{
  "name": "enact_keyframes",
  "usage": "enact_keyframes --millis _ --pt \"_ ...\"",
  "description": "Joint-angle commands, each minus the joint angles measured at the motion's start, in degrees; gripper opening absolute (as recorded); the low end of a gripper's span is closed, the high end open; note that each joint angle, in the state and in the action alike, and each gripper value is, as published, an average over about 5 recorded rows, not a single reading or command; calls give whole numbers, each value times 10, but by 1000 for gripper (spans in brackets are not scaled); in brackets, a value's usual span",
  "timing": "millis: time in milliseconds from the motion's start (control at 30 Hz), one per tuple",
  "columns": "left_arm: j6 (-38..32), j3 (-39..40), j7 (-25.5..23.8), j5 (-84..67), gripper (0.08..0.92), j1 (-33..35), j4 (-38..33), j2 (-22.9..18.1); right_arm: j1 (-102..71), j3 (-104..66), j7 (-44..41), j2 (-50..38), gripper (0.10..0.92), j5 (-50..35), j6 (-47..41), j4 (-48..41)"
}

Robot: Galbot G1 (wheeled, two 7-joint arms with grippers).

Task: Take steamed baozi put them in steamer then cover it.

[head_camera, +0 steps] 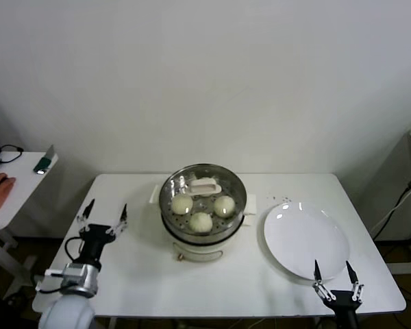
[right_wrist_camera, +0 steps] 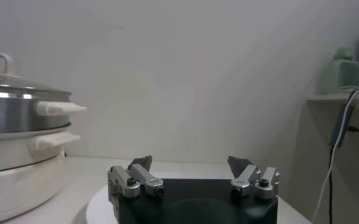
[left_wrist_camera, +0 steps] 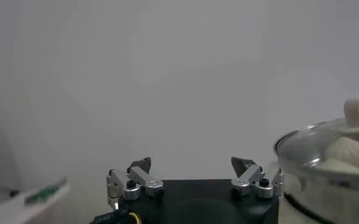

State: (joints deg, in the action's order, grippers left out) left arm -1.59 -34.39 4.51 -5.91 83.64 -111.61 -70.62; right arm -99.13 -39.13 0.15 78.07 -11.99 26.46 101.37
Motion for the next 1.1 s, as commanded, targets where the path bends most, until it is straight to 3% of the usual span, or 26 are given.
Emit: enact_keyframes --millis 33,1100 --pt "-156 -8 -8 -136 823 64 103 -6 -1 3 3 -2 823 -4 10 -4" --pt "-154 34 -22 -117 823 76 87 -26 -6 15 -2 -3 823 -10 5 -6"
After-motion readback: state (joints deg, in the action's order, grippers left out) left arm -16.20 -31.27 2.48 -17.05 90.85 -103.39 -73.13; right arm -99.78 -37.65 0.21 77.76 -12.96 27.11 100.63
